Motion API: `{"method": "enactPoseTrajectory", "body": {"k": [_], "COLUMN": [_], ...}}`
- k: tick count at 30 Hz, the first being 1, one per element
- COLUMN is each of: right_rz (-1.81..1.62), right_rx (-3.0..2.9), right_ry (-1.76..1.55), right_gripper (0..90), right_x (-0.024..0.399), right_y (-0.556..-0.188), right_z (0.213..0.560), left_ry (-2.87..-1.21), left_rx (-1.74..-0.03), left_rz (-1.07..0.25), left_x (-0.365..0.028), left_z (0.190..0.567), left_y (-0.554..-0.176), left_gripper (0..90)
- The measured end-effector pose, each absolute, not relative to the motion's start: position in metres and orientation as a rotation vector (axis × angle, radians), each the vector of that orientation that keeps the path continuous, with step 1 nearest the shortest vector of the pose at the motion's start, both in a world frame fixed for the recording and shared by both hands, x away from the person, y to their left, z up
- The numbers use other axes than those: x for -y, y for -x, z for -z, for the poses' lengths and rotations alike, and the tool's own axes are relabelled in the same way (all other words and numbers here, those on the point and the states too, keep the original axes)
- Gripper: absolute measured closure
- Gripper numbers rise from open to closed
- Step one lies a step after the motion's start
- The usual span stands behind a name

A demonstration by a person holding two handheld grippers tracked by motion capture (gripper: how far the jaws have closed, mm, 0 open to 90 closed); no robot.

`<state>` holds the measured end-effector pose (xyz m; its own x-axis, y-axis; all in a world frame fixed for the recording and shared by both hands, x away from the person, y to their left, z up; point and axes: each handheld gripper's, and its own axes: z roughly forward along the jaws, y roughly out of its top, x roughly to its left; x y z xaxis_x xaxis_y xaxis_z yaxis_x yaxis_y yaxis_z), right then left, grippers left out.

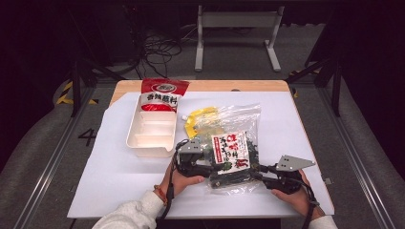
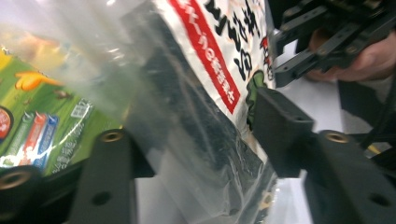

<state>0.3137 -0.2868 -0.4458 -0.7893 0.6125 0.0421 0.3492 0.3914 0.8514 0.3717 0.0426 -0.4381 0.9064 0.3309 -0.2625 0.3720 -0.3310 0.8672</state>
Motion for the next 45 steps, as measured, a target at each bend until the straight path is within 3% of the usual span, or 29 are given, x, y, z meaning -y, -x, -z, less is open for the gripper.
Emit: {"method": "enactPoseTrajectory", "body": {"k": [4, 12, 22, 31, 45], "right_rz": [-1.358, -1.378, -1.388, -1.379, -1.323], "right_rx": [-2.356, -2.323, -2.275, -2.255, -2.279], "right_ry": [-0.847, -0.868, -0.9, -0.943, -0.985], "right_gripper": [67.0, 64.3, 54.7, 36.9, 28.4], "right_x": [0.285, 0.283, 0.282, 0.29, 0.298], "right_y": [-0.313, -0.311, -0.311, -0.308, -0.304], "right_z": [0.443, 0.439, 0.433, 0.431, 0.437], "left_ry": [-1.905, -1.896, -1.882, -1.872, -1.856], "left_rx": [-0.45, -0.368, -0.328, -0.323, -0.332], "left_rz": [0.074, 0.092, 0.08, 0.02, -0.113], "left_x": [-0.049, -0.052, -0.058, -0.071, -0.1], "left_z": [0.432, 0.42, 0.413, 0.401, 0.379], "left_y": [-0.371, -0.366, -0.366, -0.364, -0.368], "left_gripper": [65.8, 75.8, 76.7, 76.9, 76.8]}}
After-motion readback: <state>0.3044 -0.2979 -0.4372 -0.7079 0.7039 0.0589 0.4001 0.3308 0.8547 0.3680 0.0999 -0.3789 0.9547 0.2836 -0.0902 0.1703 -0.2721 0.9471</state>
